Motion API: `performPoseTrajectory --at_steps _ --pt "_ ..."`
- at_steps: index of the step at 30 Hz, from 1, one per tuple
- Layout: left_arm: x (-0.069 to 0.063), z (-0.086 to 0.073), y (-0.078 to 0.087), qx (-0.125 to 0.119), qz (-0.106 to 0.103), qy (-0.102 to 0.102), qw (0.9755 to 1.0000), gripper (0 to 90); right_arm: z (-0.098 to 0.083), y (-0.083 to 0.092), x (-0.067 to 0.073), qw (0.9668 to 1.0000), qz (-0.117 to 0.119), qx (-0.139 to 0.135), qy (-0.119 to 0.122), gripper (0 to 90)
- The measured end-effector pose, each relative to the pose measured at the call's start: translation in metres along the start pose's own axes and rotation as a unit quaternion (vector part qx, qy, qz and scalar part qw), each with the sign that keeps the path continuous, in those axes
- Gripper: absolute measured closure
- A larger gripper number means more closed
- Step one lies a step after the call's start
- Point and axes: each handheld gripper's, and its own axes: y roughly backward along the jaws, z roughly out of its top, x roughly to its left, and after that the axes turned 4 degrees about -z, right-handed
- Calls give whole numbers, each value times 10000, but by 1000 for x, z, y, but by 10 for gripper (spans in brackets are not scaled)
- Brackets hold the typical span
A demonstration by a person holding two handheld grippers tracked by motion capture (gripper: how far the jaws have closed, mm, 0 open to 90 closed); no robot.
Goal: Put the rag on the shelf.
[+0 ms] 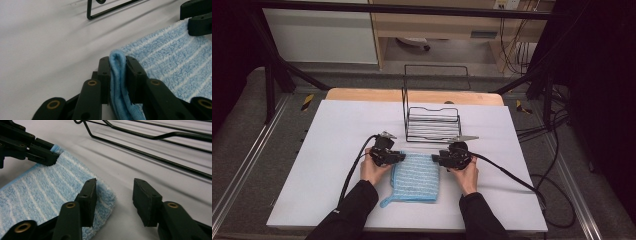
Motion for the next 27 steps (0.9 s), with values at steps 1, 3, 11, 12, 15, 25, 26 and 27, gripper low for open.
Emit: performPoseTrajectory --at_steps 1,3,11,12,15,25,26,27 --pt "0 0 0 -10 -8 0 10000 747 0 -1 0 10000 22 14 -5 596" --pt "0 -1 0 -33 -7 -2 10000 747 0 -2 0 10000 53 49 -39 618" --pt "1 -2 0 -44 -19 -3 10000 749 -2 -7 0 9990 312 236 -223 760" --pt "1 -2 0 -60 -19 4 10000 750 -2 -7 0 9989 327 245 -242 767" --pt "2 -2 0 -106 -71 51 9999 755 -1 -7 -1 9985 364 286 -305 795" --pt "3 -2 5 -165 -181 160 9996 794 3 0 0 9983 424 216 -342 829" --pt "3 -2 6 -195 -197 181 9995 795 3 2 0 9984 420 188 -336 829" --pt "3 -2 7 -225 -210 202 9993 796 3 3 1 9984 433 158 -338 829"
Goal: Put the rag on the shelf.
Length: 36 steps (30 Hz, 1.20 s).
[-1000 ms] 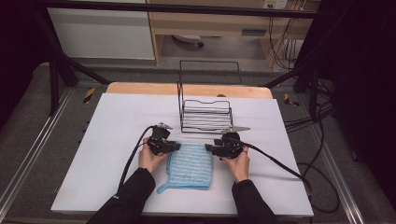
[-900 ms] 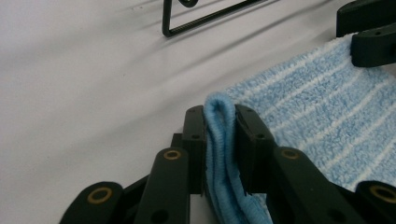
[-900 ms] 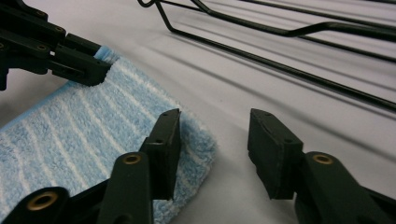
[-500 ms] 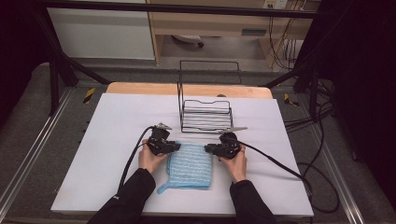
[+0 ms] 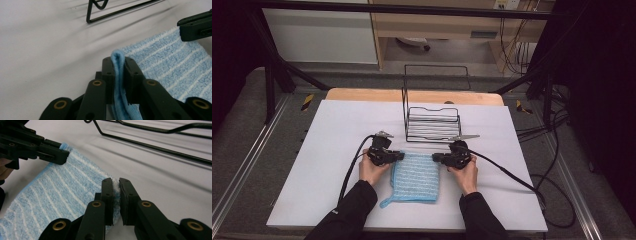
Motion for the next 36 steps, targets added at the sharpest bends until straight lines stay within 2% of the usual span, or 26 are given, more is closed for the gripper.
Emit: performPoseTrajectory --at_steps 10,16,21,29,36 --pt "-7 3 18 -287 -129 -88 9995 796 2 15 6 9995 78 -292 59 829" --pt "-17 5 31 -436 -66 -283 9986 796 5 26 15 9988 89 -436 197 830" --pt "-22 3 43 -585 -58 -365 9976 796 9 33 22 9981 102 -522 300 830" --pt "-30 2 58 -833 -21 -483 9954 796 15 50 35 9952 121 -812 538 831" --pt "-37 3 69 -1051 -126 -502 9931 796 18 62 41 9926 93 -1000 683 830"
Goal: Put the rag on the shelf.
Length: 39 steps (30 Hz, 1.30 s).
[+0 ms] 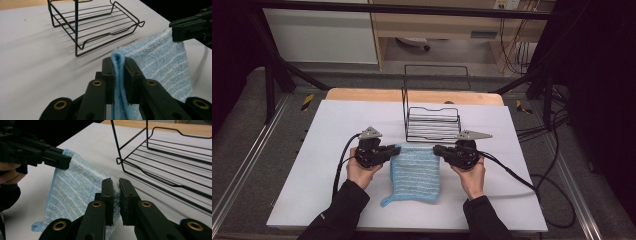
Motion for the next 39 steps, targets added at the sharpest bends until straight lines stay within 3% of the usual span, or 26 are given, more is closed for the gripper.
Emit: performPoseTrajectory --at_steps 9,16,28,39 --pt "-14 8 11 -249 71 -218 9994 797 5 10 3 9998 4 -170 75 832" --pt "-22 14 21 -494 8 -303 9983 797 14 23 8 9990 11 -428 149 834" --pt "-33 28 36 -914 9 -441 9948 798 30 43 18 9962 -63 -790 375 835" --pt "-43 45 41 -1300 16 -512 9902 799 46 61 21 9906 -202 -1259 486 836"
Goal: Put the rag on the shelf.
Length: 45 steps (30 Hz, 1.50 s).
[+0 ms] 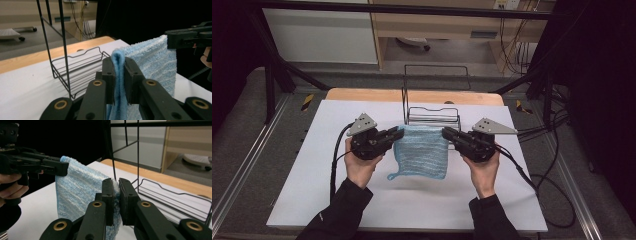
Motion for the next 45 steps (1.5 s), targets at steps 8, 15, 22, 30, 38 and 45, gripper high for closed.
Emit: performPoseTrajectory --at_steps 8,15,22,30,38,45 --pt "-7 13 -2 -331 -16 -86 9994 800 9 9 -2 9994 -139 -315 25 836" --pt "-9 24 -4 -538 -44 -106 9985 800 23 15 -1 9979 -254 -586 93 837" --pt "-9 35 -6 -794 -85 -112 9967 801 36 20 0 9959 -347 -811 194 838" --pt "-11 47 -8 -967 -114 -172 9951 802 48 25 -1 9938 -431 -1010 192 838" --pt "-13 61 -11 -1134 -130 -203 9933 802 59 28 -2 9915 -494 -1188 189 838" --pt "-14 75 -13 -1317 -171 -217 9909 802 72 30 -3 9880 -592 -1409 202 839"
